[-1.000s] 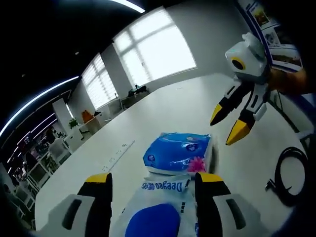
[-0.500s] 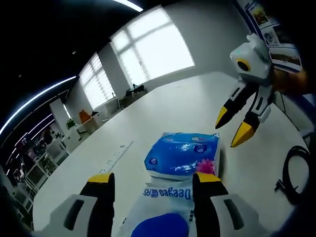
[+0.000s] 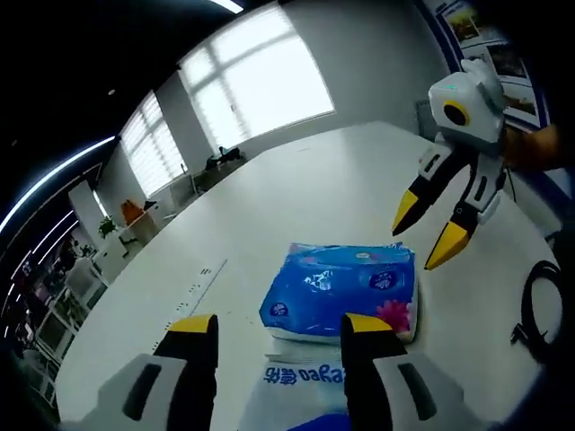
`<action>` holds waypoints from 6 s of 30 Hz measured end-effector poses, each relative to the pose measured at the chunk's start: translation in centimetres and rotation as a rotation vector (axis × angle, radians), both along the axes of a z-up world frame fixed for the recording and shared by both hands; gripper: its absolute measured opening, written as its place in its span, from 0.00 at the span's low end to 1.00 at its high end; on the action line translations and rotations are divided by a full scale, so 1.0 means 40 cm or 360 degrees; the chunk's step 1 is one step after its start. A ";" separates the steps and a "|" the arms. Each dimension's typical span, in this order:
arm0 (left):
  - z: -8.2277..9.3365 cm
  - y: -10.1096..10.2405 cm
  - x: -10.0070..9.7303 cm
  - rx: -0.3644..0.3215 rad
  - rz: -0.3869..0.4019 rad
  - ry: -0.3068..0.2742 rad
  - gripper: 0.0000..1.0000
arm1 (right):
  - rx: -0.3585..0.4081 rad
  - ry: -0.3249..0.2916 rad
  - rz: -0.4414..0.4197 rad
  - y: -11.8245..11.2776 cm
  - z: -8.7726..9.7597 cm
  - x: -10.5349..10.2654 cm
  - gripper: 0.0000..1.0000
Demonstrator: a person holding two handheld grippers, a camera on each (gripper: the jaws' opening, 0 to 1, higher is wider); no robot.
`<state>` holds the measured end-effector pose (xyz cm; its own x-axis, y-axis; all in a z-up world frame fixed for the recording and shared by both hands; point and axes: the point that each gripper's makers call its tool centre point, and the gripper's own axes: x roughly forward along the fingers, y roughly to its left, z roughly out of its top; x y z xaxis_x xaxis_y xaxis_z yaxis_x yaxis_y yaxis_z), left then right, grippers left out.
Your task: Arrange the tabletop items into an orderly group along one side of the table until the central work area is clear of visible clutter.
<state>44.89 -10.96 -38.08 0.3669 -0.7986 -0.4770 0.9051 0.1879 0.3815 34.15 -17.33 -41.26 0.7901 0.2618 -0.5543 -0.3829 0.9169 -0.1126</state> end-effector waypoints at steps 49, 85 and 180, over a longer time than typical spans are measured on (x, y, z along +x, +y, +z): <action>-0.068 -0.039 0.018 0.0279 -0.0393 0.0096 0.27 | -0.0089 -0.0014 0.0129 -0.002 -0.029 0.018 0.20; -0.075 -0.037 0.056 0.0353 -0.0296 -0.0054 0.00 | -0.0101 -0.0017 0.0053 -0.022 -0.030 0.029 0.00; -0.037 -0.049 -0.139 0.0514 -0.0227 -0.0154 0.00 | -0.0106 -0.0042 -0.0143 -0.200 0.022 0.234 0.00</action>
<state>39.33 -12.90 -39.57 0.3182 -0.6588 -0.6817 0.8703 -0.0821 0.4856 43.50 -25.33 -40.37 0.8233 0.1528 -0.5467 -0.2957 0.9375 -0.1834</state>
